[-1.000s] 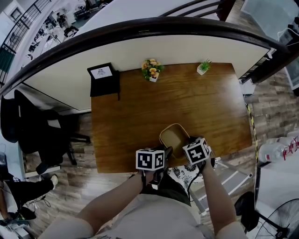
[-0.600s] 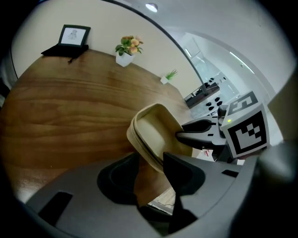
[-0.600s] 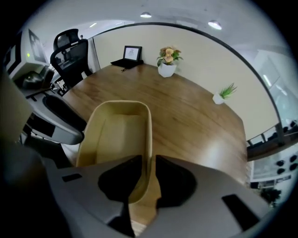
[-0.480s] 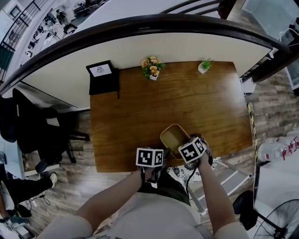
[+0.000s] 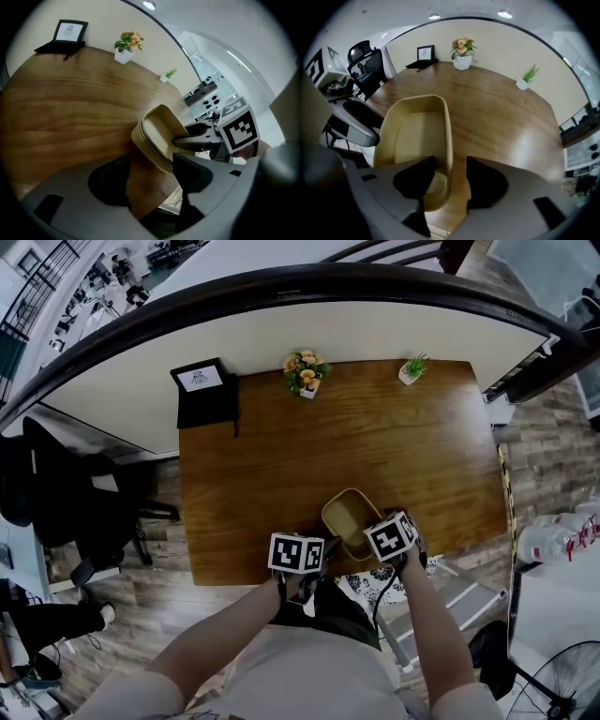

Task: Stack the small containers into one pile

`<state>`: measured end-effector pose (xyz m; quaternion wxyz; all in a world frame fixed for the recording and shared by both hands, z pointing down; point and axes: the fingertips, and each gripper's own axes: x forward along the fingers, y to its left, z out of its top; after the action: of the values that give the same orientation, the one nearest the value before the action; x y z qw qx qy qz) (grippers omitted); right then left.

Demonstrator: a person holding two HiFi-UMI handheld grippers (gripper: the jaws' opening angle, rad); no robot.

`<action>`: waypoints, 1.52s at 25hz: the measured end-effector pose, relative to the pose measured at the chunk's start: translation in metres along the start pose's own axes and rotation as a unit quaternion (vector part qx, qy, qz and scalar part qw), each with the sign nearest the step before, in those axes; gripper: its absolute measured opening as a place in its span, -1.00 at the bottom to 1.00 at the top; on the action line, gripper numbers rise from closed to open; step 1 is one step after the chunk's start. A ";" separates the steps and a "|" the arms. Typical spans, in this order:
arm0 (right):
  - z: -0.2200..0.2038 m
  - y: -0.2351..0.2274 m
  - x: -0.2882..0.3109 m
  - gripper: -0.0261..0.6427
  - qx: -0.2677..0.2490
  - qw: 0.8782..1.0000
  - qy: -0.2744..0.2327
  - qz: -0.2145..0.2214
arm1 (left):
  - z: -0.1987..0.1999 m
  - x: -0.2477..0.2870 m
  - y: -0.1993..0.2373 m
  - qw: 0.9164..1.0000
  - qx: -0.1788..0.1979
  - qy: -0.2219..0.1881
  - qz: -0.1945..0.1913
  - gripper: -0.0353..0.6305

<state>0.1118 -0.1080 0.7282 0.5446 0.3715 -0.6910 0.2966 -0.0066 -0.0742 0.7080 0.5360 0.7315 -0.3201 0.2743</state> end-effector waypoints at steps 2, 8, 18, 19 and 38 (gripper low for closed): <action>0.000 -0.005 -0.002 -0.23 0.014 1.000 -0.002 0.001 | 0.003 -0.002 0.000 1.000 0.015 -0.002 0.009 -0.03; 0.018 -0.012 -0.038 -0.23 0.036 0.998 -0.052 -0.001 | 0.029 -0.028 -0.003 0.998 0.043 -0.037 0.025 -0.10; 0.096 -0.033 -0.188 -0.49 0.066 0.964 -0.254 -0.041 | 0.137 -0.126 -0.054 0.967 0.181 -0.178 0.035 -0.30; 0.103 -0.034 -0.206 -0.52 0.066 0.958 -0.277 -0.044 | 0.149 -0.139 -0.062 0.960 0.199 -0.194 0.038 -0.31; 0.148 -0.003 -0.498 -0.86 0.033 0.796 -0.590 -0.130 | 0.234 -0.363 -0.222 0.786 0.397 -0.471 0.044 -0.78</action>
<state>0.1002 -0.1354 0.2097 0.0524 0.5783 -0.8135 -0.0312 -0.0580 -0.1867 0.2383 -0.0319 0.9032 -0.4275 0.0216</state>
